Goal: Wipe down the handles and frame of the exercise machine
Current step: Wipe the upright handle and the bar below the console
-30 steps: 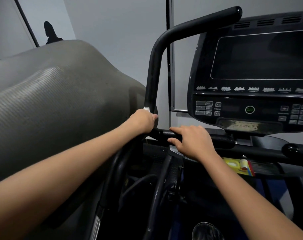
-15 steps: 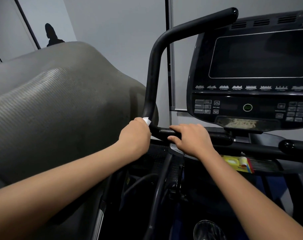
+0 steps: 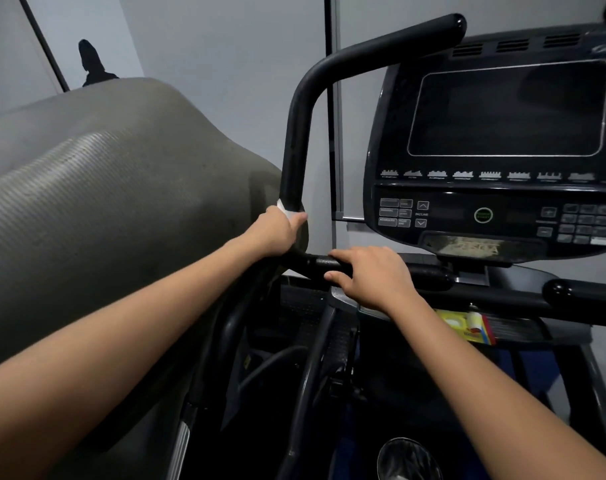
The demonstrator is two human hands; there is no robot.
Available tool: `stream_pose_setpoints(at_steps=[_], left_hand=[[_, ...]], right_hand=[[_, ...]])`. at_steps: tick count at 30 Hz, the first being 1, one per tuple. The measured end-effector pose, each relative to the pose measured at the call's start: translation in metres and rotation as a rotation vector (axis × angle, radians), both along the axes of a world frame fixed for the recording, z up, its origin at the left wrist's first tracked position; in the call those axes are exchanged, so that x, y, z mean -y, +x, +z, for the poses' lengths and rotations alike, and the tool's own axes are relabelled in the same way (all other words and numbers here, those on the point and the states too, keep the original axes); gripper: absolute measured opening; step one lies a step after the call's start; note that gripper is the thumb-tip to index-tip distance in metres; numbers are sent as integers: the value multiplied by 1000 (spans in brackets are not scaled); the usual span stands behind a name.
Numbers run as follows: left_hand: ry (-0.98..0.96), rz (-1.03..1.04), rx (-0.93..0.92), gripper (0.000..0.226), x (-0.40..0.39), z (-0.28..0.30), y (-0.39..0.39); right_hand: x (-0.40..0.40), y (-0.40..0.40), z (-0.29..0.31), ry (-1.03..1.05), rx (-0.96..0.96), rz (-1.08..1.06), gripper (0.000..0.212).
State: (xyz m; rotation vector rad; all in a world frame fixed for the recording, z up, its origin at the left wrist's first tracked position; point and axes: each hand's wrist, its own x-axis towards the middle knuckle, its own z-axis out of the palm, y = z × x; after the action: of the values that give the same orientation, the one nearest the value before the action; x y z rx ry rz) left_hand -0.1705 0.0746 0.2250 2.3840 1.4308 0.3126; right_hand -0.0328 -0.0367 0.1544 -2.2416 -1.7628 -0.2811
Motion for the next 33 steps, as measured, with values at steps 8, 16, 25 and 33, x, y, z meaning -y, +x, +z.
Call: stream_pose_setpoints(at_steps=[8, 16, 25, 33], left_hand=[[311, 117, -23, 40, 25, -27, -7], [376, -166, 314, 32, 51, -11, -5], [342, -273, 46, 49, 47, -68, 48], [591, -367, -34, 11, 50, -81, 67]], right_hand=[[26, 26, 22, -10, -338, 40, 42], [41, 41, 33, 216, -745, 60, 20], [58, 63, 37, 44, -431, -169, 24], [72, 63, 14, 9, -578, -161, 46]])
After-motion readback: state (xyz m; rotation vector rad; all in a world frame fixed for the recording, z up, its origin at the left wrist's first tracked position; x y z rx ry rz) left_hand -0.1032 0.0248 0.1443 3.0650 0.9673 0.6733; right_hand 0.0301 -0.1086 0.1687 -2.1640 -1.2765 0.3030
